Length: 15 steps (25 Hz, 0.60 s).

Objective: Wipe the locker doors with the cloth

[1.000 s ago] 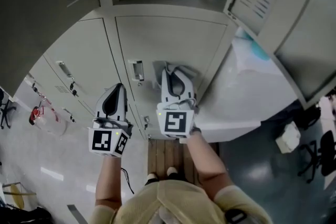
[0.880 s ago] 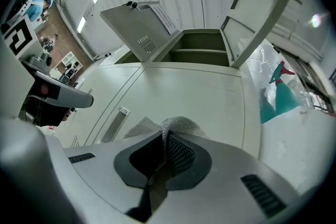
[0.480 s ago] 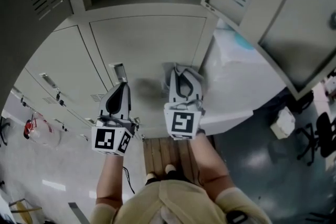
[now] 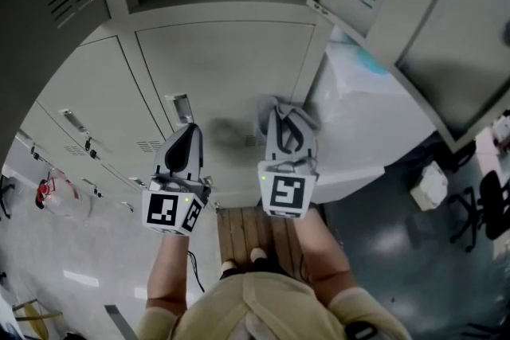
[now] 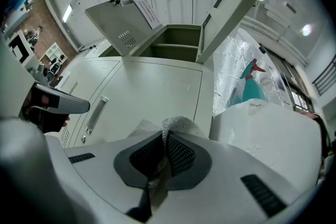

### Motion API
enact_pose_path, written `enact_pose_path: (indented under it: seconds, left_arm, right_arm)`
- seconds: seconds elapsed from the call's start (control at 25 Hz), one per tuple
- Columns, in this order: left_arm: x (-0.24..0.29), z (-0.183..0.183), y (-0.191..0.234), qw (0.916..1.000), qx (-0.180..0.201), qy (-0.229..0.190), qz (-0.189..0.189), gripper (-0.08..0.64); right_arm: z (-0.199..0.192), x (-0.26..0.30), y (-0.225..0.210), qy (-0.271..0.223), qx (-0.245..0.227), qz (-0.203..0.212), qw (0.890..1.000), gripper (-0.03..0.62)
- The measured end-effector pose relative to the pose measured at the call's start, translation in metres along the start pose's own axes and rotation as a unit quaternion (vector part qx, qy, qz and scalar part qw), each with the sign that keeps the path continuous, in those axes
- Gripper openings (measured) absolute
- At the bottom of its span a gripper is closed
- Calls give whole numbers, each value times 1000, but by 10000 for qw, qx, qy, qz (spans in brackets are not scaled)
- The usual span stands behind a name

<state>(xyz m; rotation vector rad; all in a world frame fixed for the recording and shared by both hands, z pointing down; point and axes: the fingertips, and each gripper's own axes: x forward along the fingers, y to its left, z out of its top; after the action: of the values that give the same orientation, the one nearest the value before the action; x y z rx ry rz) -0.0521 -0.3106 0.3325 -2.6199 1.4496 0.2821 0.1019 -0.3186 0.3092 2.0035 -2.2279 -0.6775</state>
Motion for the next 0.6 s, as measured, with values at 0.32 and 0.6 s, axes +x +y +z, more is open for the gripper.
enact_pose_path:
  seconds: [0.32,0.6]
  left_arm:
    - [-25,-1,24,9990,-14,33,446,1]
    - [-57,-4,50,9957,19,138,915,2]
  right_arm:
    - [20,-11,46,-128,167,673,9975,5]
    - [19,-12,100,-2,224,1331,9908,5]
